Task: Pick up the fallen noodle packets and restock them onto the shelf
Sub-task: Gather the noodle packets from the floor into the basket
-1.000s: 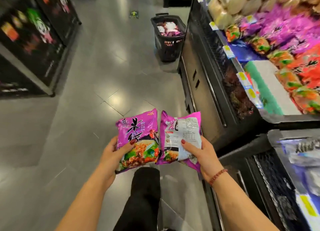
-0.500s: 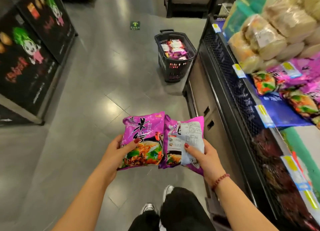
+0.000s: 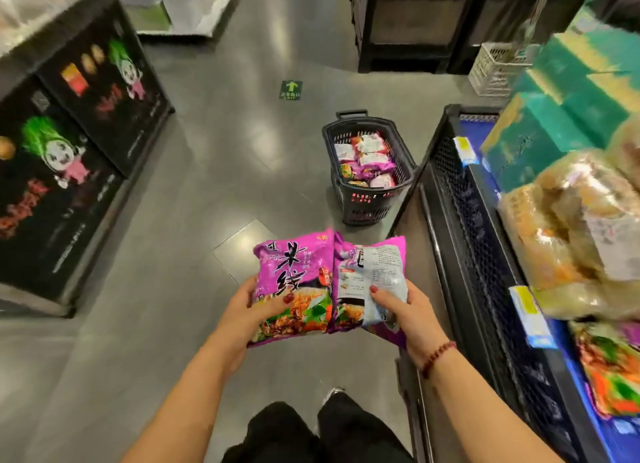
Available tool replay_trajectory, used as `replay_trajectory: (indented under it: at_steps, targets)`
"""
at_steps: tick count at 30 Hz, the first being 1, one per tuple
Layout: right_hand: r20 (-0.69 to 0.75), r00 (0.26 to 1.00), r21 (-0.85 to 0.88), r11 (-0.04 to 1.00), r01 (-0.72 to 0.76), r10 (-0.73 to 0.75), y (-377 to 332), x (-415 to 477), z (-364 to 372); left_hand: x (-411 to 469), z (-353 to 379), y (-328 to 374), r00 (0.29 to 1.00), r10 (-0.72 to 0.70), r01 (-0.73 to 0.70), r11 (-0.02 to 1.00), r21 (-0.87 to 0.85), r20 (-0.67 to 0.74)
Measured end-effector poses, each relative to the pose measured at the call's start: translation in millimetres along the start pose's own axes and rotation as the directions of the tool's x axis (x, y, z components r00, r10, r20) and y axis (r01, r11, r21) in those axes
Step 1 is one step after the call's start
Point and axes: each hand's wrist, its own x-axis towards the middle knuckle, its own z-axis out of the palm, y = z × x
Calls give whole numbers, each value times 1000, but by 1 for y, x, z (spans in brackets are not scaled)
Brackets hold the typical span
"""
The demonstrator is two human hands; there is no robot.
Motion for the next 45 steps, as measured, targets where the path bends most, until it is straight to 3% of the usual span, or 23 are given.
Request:
replay_trajectory:
  at_steps: [8,19,31,38,45]
  targets:
    - [-96,995,-72,997,-21,14,-55,141,-1,146,19,62,999,-22,20,999,50,34]
    - [-218,974,46,998,-51,60,-148,337,25,385,33,181,986,-64,45,991,126,153]
    - [-265,951,160,980,-121,161,-225,543,-8,588,105,266,987,-50,19,980,201,153]
    - [-320,920,235,960,-155,227,-263,646,-35,698,152,315,977,-79,15,953,304,200]
    - [-480,848,322,944,-70,226,-275,703,-33,803,177,348,916,-186,16,902,431,355]
